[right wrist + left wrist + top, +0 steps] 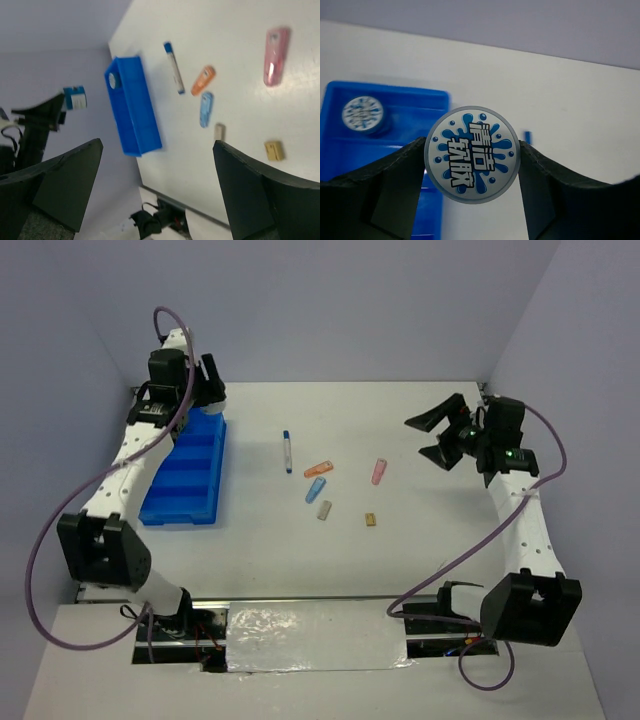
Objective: Sort the stationery into containers
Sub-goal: Place the stationery in the storage box.
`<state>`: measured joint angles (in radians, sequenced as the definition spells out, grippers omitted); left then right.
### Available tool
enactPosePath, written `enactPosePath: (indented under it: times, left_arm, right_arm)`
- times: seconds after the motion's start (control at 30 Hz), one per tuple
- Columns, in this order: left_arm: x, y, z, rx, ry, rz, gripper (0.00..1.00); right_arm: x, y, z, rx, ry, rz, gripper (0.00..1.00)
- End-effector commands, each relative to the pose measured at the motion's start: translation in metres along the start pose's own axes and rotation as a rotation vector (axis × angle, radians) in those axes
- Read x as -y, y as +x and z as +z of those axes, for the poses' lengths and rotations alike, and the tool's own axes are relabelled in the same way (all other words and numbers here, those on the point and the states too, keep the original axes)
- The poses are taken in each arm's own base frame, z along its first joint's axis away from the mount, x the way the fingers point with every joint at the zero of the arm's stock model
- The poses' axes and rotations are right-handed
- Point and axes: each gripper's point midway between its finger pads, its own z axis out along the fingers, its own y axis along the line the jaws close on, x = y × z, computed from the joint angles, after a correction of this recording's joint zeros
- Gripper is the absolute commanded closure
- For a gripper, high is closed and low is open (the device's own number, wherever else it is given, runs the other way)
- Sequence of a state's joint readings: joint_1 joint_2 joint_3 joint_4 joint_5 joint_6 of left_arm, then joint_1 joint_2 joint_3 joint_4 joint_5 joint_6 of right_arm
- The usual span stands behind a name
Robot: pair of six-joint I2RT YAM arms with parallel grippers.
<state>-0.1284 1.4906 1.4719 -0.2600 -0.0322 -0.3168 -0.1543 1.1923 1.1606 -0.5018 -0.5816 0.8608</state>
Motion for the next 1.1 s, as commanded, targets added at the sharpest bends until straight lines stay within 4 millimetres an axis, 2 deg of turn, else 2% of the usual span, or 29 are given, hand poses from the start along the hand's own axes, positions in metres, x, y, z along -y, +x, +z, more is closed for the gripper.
enactPosePath:
  times: [0.0, 0.03, 0.07, 0.13, 0.17, 0.2, 0.23, 0.3, 0.33, 0.37, 0.4, 0.6, 0.83, 0.93, 1.07]
  left_arm:
    - [-0.062, -0.011, 0.031, 0.05, -0.252, -0.087, 1.0]
    - [-0.069, -0.017, 0.036, 0.057, -0.27, -0.089, 1.0]
    - [-0.087, -0.006, 0.05, 0.033, -0.31, -0.091, 1.0]
    - [-0.098, -0.011, 0.06, 0.055, -0.325, -0.087, 1.0]
    - [-0.104, 0.0, 0.072, 0.028, -0.321, -0.088, 1.0]
    - [-0.119, 0.0, 0.075, 0.025, -0.343, -0.099, 1.0]
    - [-0.123, 0.002, 0.077, 0.019, -0.354, -0.103, 1.0]
    - [-0.137, 0.017, 0.082, -0.009, -0.391, -0.105, 1.0]
    - [-0.139, 0.023, 0.081, -0.016, -0.396, -0.106, 1.0]
    - [-0.142, 0.021, 0.083, 0.009, -0.395, -0.112, 1.0]
    - [-0.146, 0.033, 0.085, -0.006, -0.398, -0.118, 1.0]
    - [-0.154, 0.052, 0.1, -0.006, -0.363, -0.151, 1.0]
    - [-0.156, 0.057, 0.117, 0.024, -0.318, -0.197, 1.0]
    - [-0.154, 0.054, 0.119, 0.032, -0.306, -0.204, 0.96]
    - [-0.16, 0.062, 0.123, 0.02, -0.324, -0.207, 0.91]
  right_arm:
    - [-0.005, 0.028, -0.011, -0.055, -0.077, -0.052, 0.0]
    - [-0.005, 0.03, -0.012, -0.056, -0.081, -0.058, 0.0]
    - [-0.007, 0.034, -0.015, -0.069, -0.093, -0.068, 0.0]
    - [-0.007, 0.04, -0.018, -0.084, -0.092, -0.087, 0.0]
    - [-0.009, 0.042, -0.02, -0.087, -0.097, -0.099, 0.0]
    - [-0.01, 0.043, -0.021, -0.088, -0.101, -0.107, 0.0]
    - [-0.011, 0.045, -0.022, -0.091, -0.101, -0.11, 0.0]
    - [-0.015, 0.047, -0.025, -0.099, -0.11, -0.117, 0.0]
    - [-0.016, 0.047, -0.025, -0.103, -0.11, -0.117, 0.0]
    - [-0.019, 0.046, -0.027, -0.1, -0.115, -0.125, 0.0]
    - [-0.019, 0.046, -0.028, -0.1, -0.111, -0.127, 0.0]
    - [-0.028, 0.048, -0.03, -0.111, -0.125, -0.144, 0.0]
    - [-0.025, 0.052, -0.03, -0.119, -0.114, -0.144, 0.0]
    - [-0.026, 0.053, -0.031, -0.118, -0.112, -0.148, 0.0]
    - [-0.027, 0.054, -0.031, -0.115, -0.115, -0.145, 0.0]
